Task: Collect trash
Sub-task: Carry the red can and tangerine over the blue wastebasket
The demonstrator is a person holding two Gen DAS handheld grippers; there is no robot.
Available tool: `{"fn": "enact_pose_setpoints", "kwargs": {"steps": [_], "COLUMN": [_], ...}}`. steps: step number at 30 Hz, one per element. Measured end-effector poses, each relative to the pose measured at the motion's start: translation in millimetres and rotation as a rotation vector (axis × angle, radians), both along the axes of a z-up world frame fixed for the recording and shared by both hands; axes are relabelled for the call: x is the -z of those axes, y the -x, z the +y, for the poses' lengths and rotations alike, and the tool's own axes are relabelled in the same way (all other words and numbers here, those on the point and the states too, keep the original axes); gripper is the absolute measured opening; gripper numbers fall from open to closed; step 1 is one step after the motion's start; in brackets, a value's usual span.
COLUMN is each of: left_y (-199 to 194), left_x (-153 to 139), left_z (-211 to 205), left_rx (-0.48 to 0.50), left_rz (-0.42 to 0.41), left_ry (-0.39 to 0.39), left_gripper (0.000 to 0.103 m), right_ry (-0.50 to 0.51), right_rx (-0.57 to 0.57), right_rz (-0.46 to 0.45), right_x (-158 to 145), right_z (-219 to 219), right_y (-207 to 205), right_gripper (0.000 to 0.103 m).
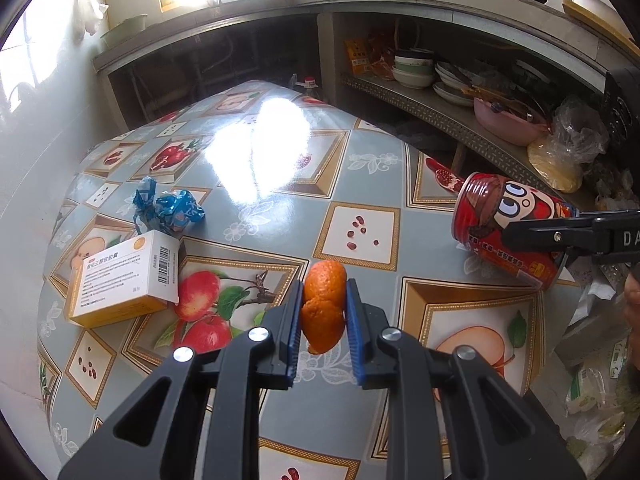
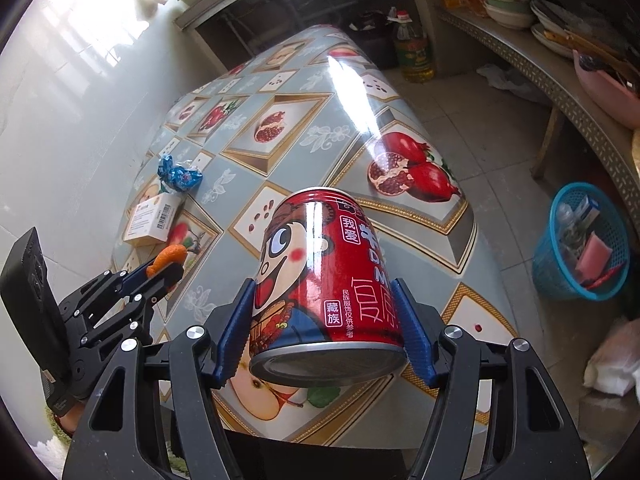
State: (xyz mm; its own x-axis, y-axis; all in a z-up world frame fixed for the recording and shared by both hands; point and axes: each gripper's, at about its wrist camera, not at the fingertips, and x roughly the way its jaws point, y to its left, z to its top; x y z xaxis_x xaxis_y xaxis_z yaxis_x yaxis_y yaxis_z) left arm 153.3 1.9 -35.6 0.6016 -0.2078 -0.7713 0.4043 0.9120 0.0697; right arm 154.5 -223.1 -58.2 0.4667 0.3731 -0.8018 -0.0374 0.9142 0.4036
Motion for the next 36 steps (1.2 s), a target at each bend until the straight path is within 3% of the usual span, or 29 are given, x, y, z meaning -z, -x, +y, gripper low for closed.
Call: {"fn": "enact_pose_setpoints", "kwargs": {"steps": [6, 10, 16, 22, 29, 36], "left_y": [1.2, 0.9, -5.8, -18.3, -45.5, -82.6], "left_x": [-6.5, -19.8, -47.9, -60.6, -44.8, 3.9], "left_z": [-1.9, -10.3, -45.7, -109.5, -198.5, -284.8], "left_rx": [0.004, 0.034, 0.135, 0.279, 0.42, 0.438], "left_rz": [-0.01, -0.023, -0.033, 0.027, 0.218, 0.497], "left_ry": [0.013, 0.048, 0.13, 0.205, 0.266, 0.267], "left_gripper": [0.019, 0.019, 0.019, 0.019, 0.019, 0.02], "right_ry": [-0.032, -0.054, 0.006, 0.073, 0.053, -0.105], "right_rx": [0.014, 0.08, 0.328, 0.587, 0.729, 0.785], "right_rz": [-0.03, -0.072, -0.139, -0.116, -0.026, 0.074], "right_x": [-10.0, -25.2, -48.8, -42.6, 3.2, 74.5], "right_z": [-6.8, -33.7, -118.0, -199.5, -247.6, -274.8], "right_y": [6.0, 18.0, 58.9, 114.5, 149.2, 143.9], "right_gripper": [0.063, 0.063, 0.063, 0.063, 0.063, 0.063]}}
